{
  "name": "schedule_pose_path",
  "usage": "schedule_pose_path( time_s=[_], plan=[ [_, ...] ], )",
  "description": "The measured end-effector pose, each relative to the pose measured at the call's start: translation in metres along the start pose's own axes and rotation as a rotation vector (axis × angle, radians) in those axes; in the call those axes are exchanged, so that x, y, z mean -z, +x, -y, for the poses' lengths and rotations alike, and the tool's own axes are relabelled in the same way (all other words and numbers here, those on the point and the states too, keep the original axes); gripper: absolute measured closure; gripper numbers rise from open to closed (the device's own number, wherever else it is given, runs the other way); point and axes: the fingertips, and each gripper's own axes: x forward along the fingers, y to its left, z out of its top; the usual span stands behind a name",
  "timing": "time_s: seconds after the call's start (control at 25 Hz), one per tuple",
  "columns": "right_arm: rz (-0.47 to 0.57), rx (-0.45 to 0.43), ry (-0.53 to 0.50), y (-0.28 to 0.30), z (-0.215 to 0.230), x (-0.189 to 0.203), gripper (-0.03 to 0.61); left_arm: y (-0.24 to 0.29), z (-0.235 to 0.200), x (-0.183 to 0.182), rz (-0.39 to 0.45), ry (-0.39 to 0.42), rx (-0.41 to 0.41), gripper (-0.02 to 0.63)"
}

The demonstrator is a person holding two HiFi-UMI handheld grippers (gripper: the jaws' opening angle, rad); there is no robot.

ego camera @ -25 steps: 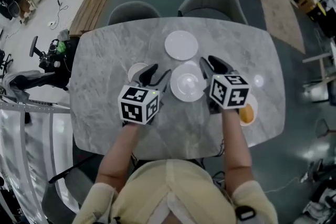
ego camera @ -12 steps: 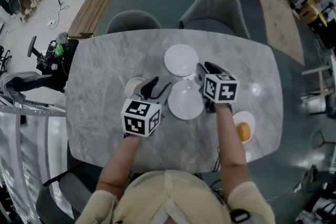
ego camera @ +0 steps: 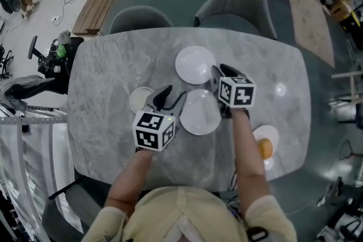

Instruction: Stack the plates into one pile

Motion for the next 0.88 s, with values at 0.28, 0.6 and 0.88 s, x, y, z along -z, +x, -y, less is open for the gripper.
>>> schedule_pose_path(
  time_s=[0.28, 0.6, 0.88],
  plan=[
    [-0.047, 0.003, -0.005, 0.021, 0.007, 0.011, 0.477, 0.011, 0.001, 0.003, -0.005, -0.007, 0.019, 0.419],
    [-0.106, 0.024, 0.004, 0.034, 0.014, 0.02, 0.477, 0.011, 0.007, -0.006, 0.023, 0.005, 0.035, 0.419],
    [-0.124, 0.044, 0.0, 0.038, 0.012, 0.018, 0.477, 0.006, 0.005, -0.011, 0.039, 0.002, 0.043, 0.419]
  ],
)
